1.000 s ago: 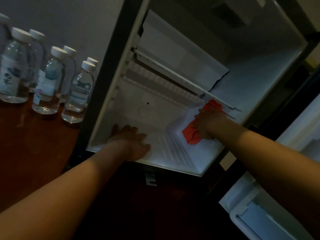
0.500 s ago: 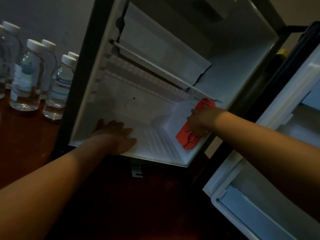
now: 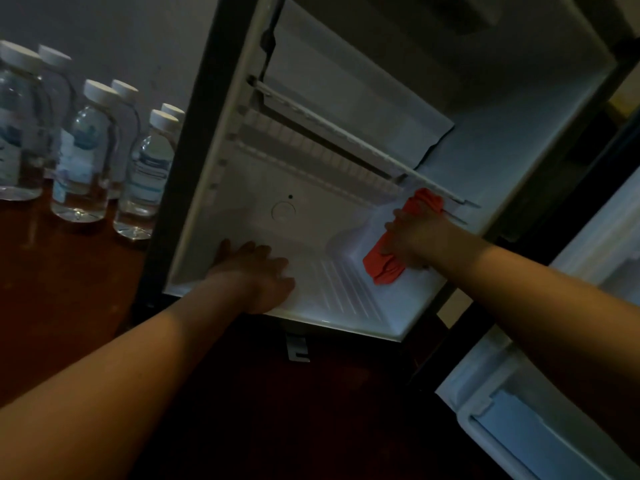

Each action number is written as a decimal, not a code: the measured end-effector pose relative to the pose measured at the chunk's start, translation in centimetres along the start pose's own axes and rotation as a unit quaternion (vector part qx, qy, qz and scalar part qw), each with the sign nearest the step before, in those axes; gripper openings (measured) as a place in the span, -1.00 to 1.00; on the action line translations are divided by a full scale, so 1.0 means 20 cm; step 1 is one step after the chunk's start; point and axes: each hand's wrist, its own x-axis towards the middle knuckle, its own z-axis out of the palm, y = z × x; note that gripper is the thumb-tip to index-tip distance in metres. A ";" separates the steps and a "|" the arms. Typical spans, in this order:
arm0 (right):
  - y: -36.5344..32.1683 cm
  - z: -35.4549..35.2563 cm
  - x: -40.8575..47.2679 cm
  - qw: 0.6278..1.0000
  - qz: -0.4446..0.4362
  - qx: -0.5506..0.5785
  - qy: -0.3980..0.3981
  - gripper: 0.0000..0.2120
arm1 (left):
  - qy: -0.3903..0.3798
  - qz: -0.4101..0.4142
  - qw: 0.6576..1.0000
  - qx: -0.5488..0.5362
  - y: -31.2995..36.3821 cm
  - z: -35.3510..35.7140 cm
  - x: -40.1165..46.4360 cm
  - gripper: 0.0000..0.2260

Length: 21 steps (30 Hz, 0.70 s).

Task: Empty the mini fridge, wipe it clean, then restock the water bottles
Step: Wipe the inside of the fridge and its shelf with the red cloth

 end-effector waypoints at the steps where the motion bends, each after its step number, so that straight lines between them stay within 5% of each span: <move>1: -0.01 0.00 0.00 1.000 0.013 0.010 0.008 -0.51 | 0.000 -0.001 1.000 -0.003 0.00 0.00 0.00 -0.46; 4: -0.05 0.00 -0.04 0.994 0.103 0.023 0.039 -0.51 | -0.002 -0.002 1.000 -0.005 -0.01 0.00 0.00 -0.46; 7: -0.10 0.03 -0.07 0.994 0.098 0.025 0.051 -0.53 | -0.008 -0.007 1.000 -0.007 0.00 0.00 0.00 -0.45; 12: -0.18 -0.01 -0.14 0.985 0.055 0.129 -0.098 -0.53 | -0.013 -0.008 1.000 -0.006 0.00 -0.01 -0.01 -0.45; 15: -0.21 0.01 -0.17 0.976 0.089 0.196 -0.019 -0.48 | -0.020 -0.007 1.000 -0.006 0.00 -0.01 -0.01 -0.45; 21: -0.19 0.04 -0.10 0.994 0.076 0.076 -0.003 -0.67 | -0.014 -0.006 1.000 -0.003 0.00 -0.01 -0.02 -0.46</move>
